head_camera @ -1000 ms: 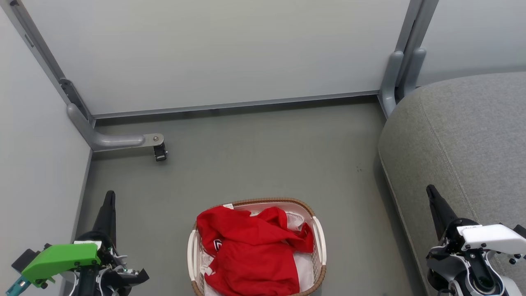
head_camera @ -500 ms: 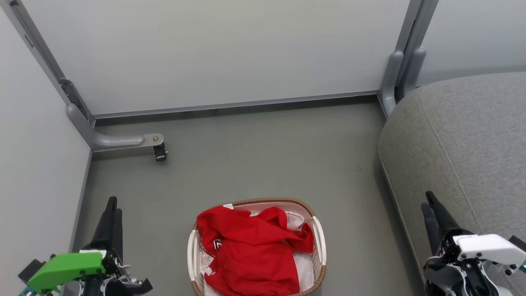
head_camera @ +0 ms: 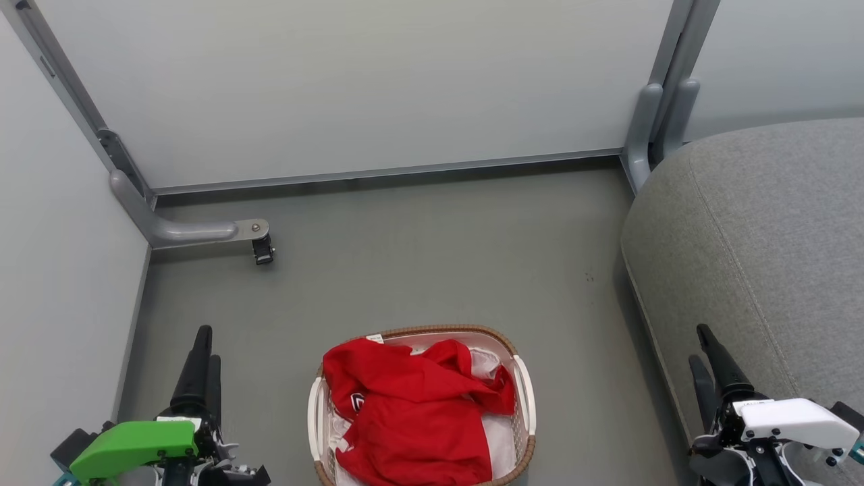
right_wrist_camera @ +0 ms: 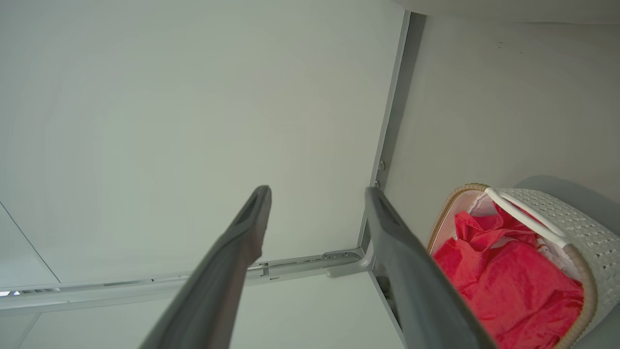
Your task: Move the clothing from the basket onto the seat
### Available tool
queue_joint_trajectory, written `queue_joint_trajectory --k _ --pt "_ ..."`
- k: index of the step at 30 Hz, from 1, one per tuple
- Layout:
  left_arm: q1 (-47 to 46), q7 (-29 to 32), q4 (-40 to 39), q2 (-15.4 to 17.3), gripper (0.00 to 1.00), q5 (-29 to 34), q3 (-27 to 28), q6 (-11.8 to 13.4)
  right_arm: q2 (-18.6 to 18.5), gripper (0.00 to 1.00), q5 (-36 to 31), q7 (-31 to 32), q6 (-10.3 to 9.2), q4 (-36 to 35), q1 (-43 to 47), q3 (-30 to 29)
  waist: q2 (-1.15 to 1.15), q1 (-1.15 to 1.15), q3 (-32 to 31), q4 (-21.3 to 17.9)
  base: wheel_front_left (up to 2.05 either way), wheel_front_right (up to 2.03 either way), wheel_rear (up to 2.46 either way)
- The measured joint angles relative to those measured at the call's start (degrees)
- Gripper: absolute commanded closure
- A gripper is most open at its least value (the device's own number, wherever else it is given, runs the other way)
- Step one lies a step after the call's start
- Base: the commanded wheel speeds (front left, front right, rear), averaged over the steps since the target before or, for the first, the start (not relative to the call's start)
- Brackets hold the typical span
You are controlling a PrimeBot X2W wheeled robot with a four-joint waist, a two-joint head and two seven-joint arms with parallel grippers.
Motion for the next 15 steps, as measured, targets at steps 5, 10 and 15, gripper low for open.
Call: queue_joint_trajectory --k 5,10,15 --pt "0.03 -1.34 -1.29 0.0 0.0 2.56 -0.91 0.0 -0.04 0.0 -2.93 -1.29 0.0 -0.53 0.01 -0.12 0.0 0.0 0.01 0.01 0.0 0.0 0.0" --pt "0.04 -2.58 -2.5 0.01 0.0 6.68 -1.03 0.07 -0.09 0.0 -7.93 -2.44 0.0 -1.83 0.01 -0.34 0.0 0.0 0.02 0.06 0.0 0.0 0.0" --pt "0.04 -3.74 -4.05 0.02 0.0 12.17 -1.79 0.74 -0.13 0.0 -13.52 -3.61 0.0 -3.35 0.07 -0.41 0.0 0.0 0.05 0.13 0.0 0.0 0.0"
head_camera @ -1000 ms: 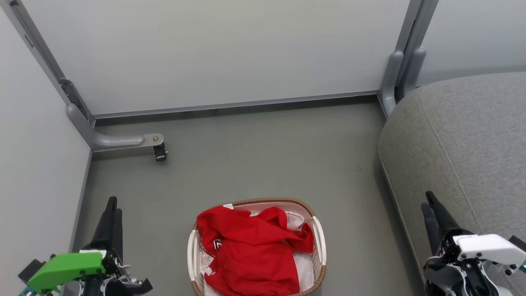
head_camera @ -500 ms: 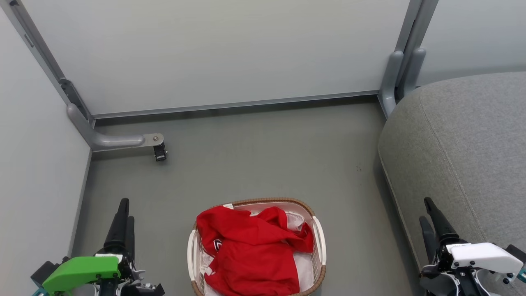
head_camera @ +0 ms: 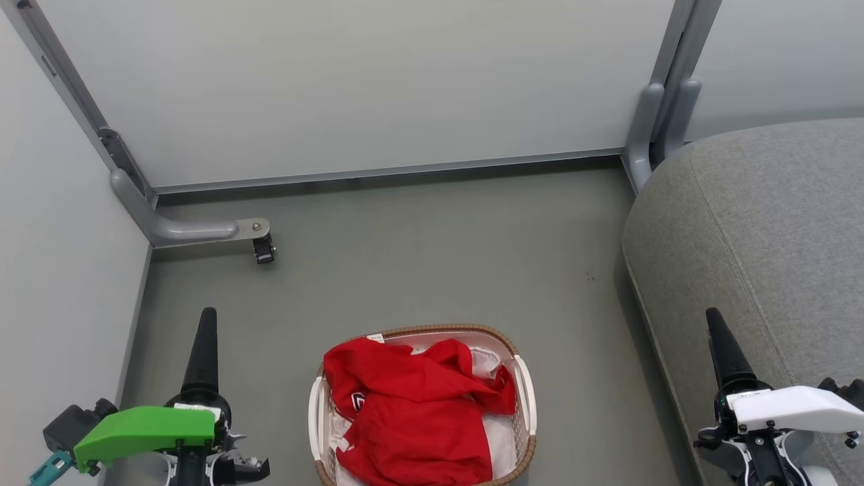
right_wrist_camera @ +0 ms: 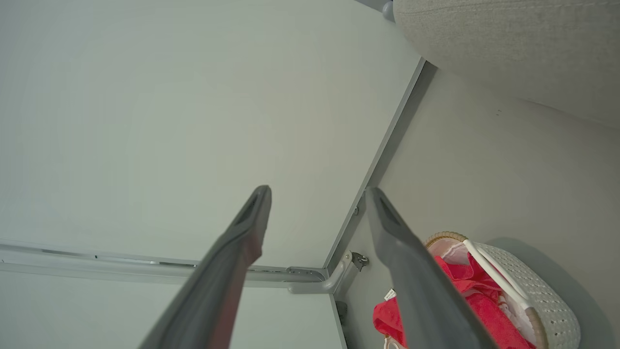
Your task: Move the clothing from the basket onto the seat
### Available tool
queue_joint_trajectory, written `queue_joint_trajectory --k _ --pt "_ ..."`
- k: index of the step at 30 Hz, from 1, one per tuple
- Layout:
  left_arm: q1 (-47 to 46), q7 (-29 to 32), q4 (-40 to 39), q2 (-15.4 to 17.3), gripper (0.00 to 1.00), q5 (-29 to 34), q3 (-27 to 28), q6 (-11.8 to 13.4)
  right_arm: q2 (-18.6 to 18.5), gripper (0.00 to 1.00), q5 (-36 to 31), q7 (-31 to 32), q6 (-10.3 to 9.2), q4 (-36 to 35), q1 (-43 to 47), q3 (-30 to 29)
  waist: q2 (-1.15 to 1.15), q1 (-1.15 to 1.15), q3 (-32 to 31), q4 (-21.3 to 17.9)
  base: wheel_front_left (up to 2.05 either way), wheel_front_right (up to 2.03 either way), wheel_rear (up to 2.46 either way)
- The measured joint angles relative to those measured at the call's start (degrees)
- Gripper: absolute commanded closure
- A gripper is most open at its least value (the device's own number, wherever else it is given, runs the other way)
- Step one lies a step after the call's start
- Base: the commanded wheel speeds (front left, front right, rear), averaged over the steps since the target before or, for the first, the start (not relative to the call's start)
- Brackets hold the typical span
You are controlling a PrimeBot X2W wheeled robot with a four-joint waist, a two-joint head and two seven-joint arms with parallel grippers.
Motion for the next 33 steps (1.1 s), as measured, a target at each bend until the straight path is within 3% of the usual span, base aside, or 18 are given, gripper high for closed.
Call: queue_joint_trajectory --k 22,33 --pt "2.34 -4.36 -4.24 0.04 0.0 26.33 -4.23 2.35 -0.33 0.0 -25.51 -4.39 0.0 -3.19 1.14 2.54 0.0 0.0 0.14 0.03 0.0 0.0 0.0" --pt "2.63 -6.2 -4.15 0.07 0.0 33.85 -5.32 3.12 -0.43 0.0 -35.94 -6.28 0.0 -3.97 1.27 4.28 0.0 0.0 0.22 0.18 0.0 0.0 0.0"
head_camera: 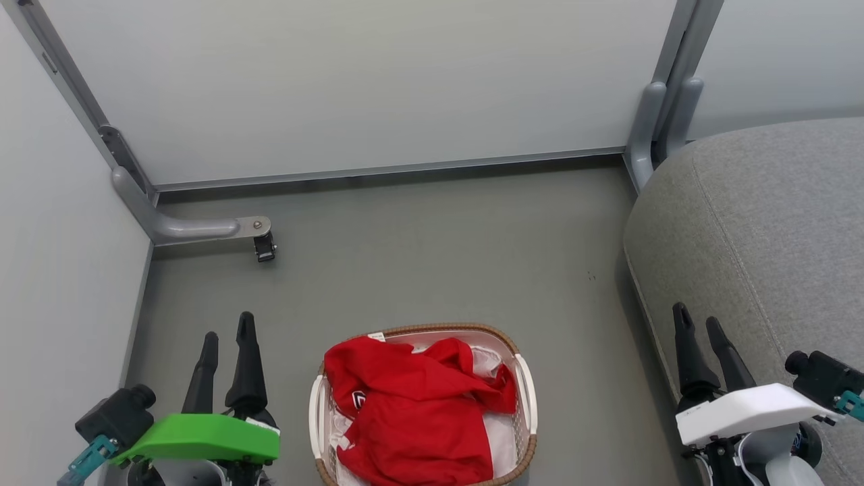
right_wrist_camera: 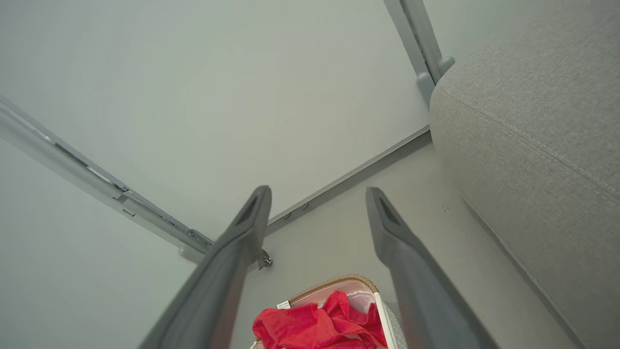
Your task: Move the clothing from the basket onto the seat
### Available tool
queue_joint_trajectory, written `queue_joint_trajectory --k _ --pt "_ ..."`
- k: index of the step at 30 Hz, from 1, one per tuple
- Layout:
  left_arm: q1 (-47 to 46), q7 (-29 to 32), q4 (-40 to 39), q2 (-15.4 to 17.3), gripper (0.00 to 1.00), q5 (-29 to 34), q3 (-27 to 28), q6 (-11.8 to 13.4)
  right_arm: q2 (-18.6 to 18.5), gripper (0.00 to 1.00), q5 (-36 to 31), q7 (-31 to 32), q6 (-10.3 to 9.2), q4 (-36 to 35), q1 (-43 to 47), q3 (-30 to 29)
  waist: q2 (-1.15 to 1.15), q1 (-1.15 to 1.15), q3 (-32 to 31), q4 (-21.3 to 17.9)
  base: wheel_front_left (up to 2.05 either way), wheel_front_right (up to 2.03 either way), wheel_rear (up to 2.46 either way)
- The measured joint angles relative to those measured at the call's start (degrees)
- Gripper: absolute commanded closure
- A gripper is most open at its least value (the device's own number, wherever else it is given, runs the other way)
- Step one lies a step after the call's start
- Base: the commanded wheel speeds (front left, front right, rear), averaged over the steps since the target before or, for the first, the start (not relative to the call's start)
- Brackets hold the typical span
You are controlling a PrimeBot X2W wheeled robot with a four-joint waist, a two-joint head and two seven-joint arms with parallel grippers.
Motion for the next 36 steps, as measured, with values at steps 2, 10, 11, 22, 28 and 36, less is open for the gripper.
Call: queue_joint_trajectory --k 2,10,11,22,28,36 --pt "0.13 -0.4 0.18 0.01 0.0 1.58 -0.15 0.09 -0.01 0.0 -1.68 -0.45 0.0 -0.03 0.04 0.08 0.0 0.0 0.0 0.02 0.0 0.0 0.0" --pt "0.85 -1.63 1.13 0.03 0.0 7.22 -0.69 0.51 -0.08 0.0 -7.7 -1.54 0.0 0.36 0.54 0.94 0.0 0.0 -0.2 0.11 0.0 0.0 0.0" --pt "0.87 -1.69 1.16 0.03 0.0 7.78 -0.73 0.52 -0.08 0.0 -8.31 -1.72 0.0 0.45 0.68 0.99 0.0 0.0 -0.22 0.12 0.0 0.0 0.0" --pt "1.72 -3.28 2.81 0.07 0.0 13.74 -1.4 0.98 -0.18 0.0 -15.7 -3.33 0.01 1.37 0.89 1.59 0.0 0.0 -0.43 0.32 0.0 0.0 0.0" --pt "1.81 -4.01 3.85 0.09 0.0 16.64 -1.43 0.99 -0.21 0.0 -19.12 -4.05 0.01 1.8 0.91 1.75 0.0 0.0 -0.35 0.39 0.0 0.0 0.0" --pt "1.84 -5.02 5.43 0.13 0.0 19.97 -1.68 0.98 -0.26 0.0 -23.29 -5.02 0.01 2.4 0.91 2.0 0.0 0.0 -0.22 0.42 0.0 0.0 0.0"
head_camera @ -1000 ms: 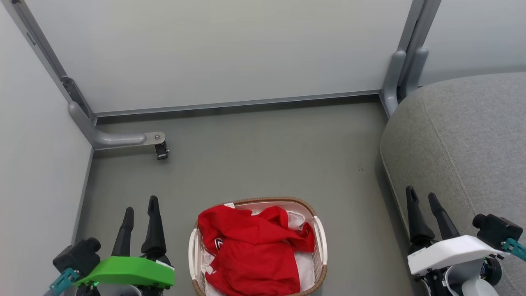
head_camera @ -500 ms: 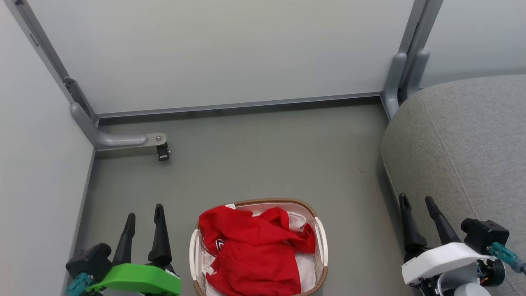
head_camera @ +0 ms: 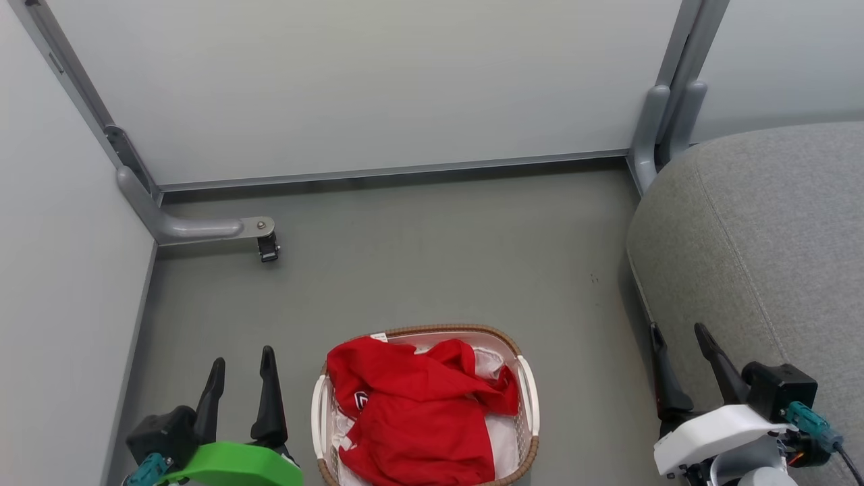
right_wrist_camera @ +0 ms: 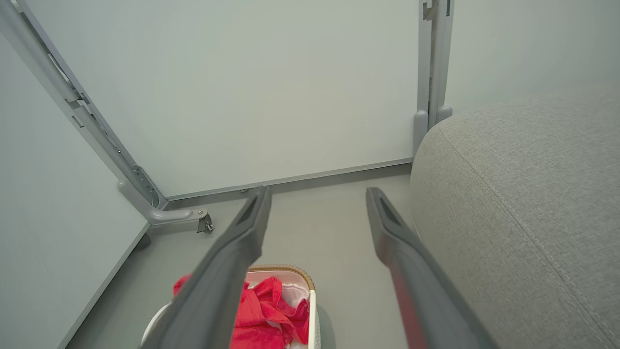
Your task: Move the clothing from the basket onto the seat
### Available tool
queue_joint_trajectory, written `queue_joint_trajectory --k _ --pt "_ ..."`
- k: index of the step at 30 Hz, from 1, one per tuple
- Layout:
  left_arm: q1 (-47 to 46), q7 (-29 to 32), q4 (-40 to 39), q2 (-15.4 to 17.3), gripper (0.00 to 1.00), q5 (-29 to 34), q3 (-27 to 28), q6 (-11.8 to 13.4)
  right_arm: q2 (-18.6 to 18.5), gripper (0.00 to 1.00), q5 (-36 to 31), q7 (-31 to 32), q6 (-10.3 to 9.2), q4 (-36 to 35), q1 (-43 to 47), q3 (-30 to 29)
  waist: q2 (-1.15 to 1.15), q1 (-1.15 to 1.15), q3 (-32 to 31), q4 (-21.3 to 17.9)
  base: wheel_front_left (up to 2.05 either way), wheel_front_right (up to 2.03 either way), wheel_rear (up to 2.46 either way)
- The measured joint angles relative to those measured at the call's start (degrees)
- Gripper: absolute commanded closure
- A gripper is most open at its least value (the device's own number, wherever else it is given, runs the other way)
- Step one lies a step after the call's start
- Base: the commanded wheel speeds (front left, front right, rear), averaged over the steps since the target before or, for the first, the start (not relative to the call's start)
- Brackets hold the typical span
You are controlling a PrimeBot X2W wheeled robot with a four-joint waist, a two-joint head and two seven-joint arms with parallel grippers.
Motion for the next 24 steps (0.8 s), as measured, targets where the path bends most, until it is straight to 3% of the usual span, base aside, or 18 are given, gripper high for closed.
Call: queue_joint_trajectory --k 24 --pt "0.0 -2.53 3.54 0.08 0.0 7.48 -1.21 0.05 -0.1 0.0 -10.06 -2.77 0.0 0.98 0.02 0.68 0.0 0.0 0.3 0.28 0.0 0.0 0.0"
